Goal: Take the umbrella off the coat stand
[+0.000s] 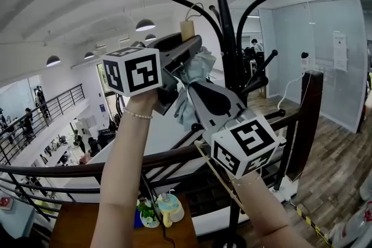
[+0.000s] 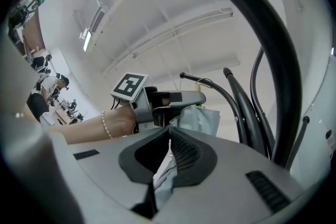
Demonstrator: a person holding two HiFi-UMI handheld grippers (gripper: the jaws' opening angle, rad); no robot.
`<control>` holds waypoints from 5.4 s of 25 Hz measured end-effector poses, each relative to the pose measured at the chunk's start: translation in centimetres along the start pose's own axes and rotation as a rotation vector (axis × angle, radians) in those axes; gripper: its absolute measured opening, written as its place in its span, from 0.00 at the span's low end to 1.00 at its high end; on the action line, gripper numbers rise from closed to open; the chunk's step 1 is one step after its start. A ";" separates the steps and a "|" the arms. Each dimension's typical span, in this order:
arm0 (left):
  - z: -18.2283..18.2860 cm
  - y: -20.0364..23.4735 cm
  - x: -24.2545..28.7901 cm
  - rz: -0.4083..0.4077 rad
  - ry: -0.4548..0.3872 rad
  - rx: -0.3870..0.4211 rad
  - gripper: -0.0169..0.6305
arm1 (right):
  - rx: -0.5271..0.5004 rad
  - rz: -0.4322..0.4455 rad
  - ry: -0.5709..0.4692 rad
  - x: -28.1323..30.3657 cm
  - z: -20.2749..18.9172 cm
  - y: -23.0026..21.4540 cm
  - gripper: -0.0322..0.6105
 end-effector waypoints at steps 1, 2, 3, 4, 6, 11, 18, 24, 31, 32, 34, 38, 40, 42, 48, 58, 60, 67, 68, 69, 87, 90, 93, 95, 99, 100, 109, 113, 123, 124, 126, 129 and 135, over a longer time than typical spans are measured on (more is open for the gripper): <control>0.3 0.2 -0.3 0.003 -0.002 -0.001 0.27 | -0.007 0.001 -0.004 0.3 0.2 0.1 0.10; 0.5 0.3 -0.5 0.006 -0.003 -0.002 0.27 | -0.012 0.000 -0.005 0.5 0.3 0.1 0.10; 0.7 0.5 -0.5 0.010 -0.004 0.000 0.27 | -0.015 0.000 -0.005 0.7 0.3 0.0 0.10; 0.8 0.6 -0.5 0.014 -0.003 0.004 0.27 | -0.016 0.000 -0.003 0.9 0.2 -0.2 0.10; 1.6 1.0 -1.1 0.023 -0.001 0.014 0.27 | -0.016 0.003 0.004 1.8 0.4 0.2 0.10; 4.2 2.1 -3.7 0.045 -0.007 0.033 0.27 | -0.007 0.004 -0.004 4.0 1.2 1.8 0.10; 5.0 1.4 -4.6 0.079 -0.026 0.057 0.27 | -0.010 0.022 -0.030 4.2 2.0 1.9 0.10; 5.3 0.8 -4.7 0.103 -0.030 0.080 0.27 | 0.006 0.040 -0.050 4.5 2.1 1.3 0.10; 5.3 0.5 -4.6 0.165 -0.028 0.117 0.27 | 0.018 0.067 -0.063 4.5 1.9 0.3 0.10; 5.2 0.4 -4.5 0.175 -0.027 0.123 0.27 | 0.020 0.073 -0.064 4.5 2.0 0.0 0.10; 5.2 0.3 -4.6 0.190 -0.021 0.132 0.27 | 0.025 0.083 -0.063 4.5 2.2 -0.4 0.10; 5.6 0.0 -7.5 0.211 -0.014 0.133 0.27 | 0.035 0.106 -0.054 5.1 2.4 1.4 0.10; 5.6 -0.2 -9.7 0.230 -0.020 0.127 0.27 | 0.037 0.117 -0.046 5.3 2.3 2.9 0.10; 5.3 -0.4 -11.5 0.257 -0.019 0.129 0.27 | 0.047 0.126 -0.039 5.2 2.0 3.9 0.10; 3.8 -1.9 -15.9 0.276 0.024 0.132 0.27 | 0.040 0.173 0.011 4.3 1.0 6.3 0.10; 0.8 -5.4 -23.0 0.312 0.063 0.109 0.27 | 0.108 0.219 0.076 1.7 -1.8 11.3 0.10; 0.0 -5.6 -24.2 0.311 0.069 0.085 0.27 | 0.121 0.221 0.093 1.3 -2.2 12.0 0.10; -2.2 -7.7 -27.9 0.309 0.053 0.030 0.27 | 0.162 0.240 0.144 -0.6 -3.4 14.5 0.10; -2.5 -8.2 -28.5 0.312 0.047 0.023 0.27 | 0.171 0.241 0.148 -1.0 -3.7 15.1 0.10; -2.9 -8.7 -29.1 0.315 0.041 0.017 0.27 | 0.176 0.242 0.153 -1.5 -4.0 15.6 0.10; -7.0 -15.5 -33.9 0.433 0.149 0.024 0.27 | 0.232 0.234 0.276 -9.1 -7.1 17.9 0.10; -7.9 -16.7 -34.5 0.431 0.144 -0.010 0.27 | 0.249 0.225 0.299 -10.3 -7.6 18.5 0.10; -9.1 -17.9 -34.7 0.433 0.148 -0.056 0.27 | 0.256 0.231 0.319 -11.2 -7.9 19.0 0.10; -10.0 -18.9 -35.2 0.442 0.149 -0.093 0.27 | 0.265 0.229 0.331 -12.1 -8.2 19.6 0.10; -11.7 -20.0 -36.1 0.453 0.149 -0.143 0.27 | 0.288 0.217 0.351 -13.3 -9.0 20.6 0.10; -12.1 -20.3 -36.1 0.455 0.152 -0.145 0.26 | 0.289 0.218 0.357 -13.5 -9.2 20.7 0.10; -14.5 -23.8 -37.0 0.518 0.225 -0.117 0.26 | 0.330 0.225 0.421 -16.3 -10.4 22.2 0.10; -15.7 -24.5 -38.1 0.547 0.211 -0.169 0.26 | 0.348 0.213 0.455 -17.6 -11.2 23.0 0.10; -18.1 -25.6 -39.3 0.592 0.219 -0.250 0.26 | 0.395 0.144 0.507 -19.5 -12.5 24.0 0.10; -18.2 -25.6 -39.3 0.588 0.227 -0.243 0.26 | 0.395 0.139 0.514 -19.6 -12.7 24.0 0.10; -18.2 -25.7 -39.2 0.582 0.237 -0.229 0.26 | 0.401 0.127 0.527 -19.8 -12.9 24.0 0.10; -18.4 -25.9 -39.3 0.582 0.236 -0.223 0.26 | 0.413 0.124 0.532 -20.0 -13.2 24.1 0.10; -18.8 -26.1 -39.1 0.576 0.245 -0.238 0.26 | 0.425 0.139 0.547 -20.4 -13.6 24.4 0.10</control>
Point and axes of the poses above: the fingertips, and each gripper's own axes: x forward along the fingers, y to its left, z out of its top, the point moved 10 cm from there along -x, backward along the fingers, and after that the axes turned 9 degrees about -y, right-handed, at the moved point
